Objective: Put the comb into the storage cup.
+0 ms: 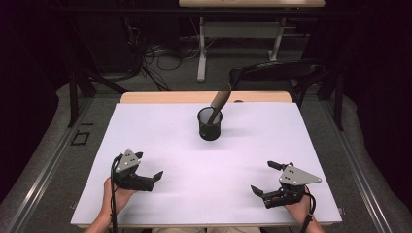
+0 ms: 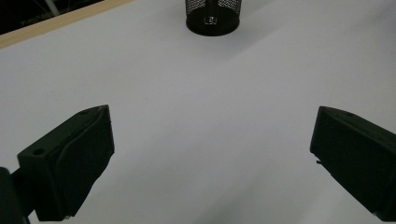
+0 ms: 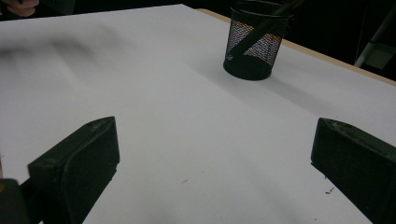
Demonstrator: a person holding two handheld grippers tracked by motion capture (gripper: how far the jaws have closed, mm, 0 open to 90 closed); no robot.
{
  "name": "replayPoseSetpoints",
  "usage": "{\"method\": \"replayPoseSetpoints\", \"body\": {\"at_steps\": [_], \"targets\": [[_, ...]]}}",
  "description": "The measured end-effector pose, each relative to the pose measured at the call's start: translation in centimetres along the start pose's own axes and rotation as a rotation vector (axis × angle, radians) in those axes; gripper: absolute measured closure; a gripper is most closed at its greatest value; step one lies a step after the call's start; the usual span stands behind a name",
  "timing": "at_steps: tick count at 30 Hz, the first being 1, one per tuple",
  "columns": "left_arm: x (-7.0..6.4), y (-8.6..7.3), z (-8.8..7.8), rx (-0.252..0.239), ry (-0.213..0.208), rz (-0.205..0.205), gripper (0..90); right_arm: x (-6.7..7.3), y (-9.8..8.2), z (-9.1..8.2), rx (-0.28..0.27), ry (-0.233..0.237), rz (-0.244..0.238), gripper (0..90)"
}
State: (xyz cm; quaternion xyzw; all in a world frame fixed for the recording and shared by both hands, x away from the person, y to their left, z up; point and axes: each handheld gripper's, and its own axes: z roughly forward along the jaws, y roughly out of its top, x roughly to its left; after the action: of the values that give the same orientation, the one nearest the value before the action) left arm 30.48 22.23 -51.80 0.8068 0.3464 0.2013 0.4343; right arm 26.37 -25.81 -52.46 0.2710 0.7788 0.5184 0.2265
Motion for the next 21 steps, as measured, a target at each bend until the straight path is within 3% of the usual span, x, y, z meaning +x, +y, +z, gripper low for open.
{"method": "replayPoseSetpoints", "body": {"at_steps": [14, 21], "targets": [[-0.6, -1.6, -1.1, -0.009, 0.006, -0.025, 0.0, 0.0, -0.1, 0.1, 0.001, 0.001, 0.006, 0.6], [-1.2, -2.5, -1.7, -0.038, 0.033, -0.03, 0.0, 0.0, -0.1, 0.1, 0.003, -0.001, 0.003, 0.5]]}}
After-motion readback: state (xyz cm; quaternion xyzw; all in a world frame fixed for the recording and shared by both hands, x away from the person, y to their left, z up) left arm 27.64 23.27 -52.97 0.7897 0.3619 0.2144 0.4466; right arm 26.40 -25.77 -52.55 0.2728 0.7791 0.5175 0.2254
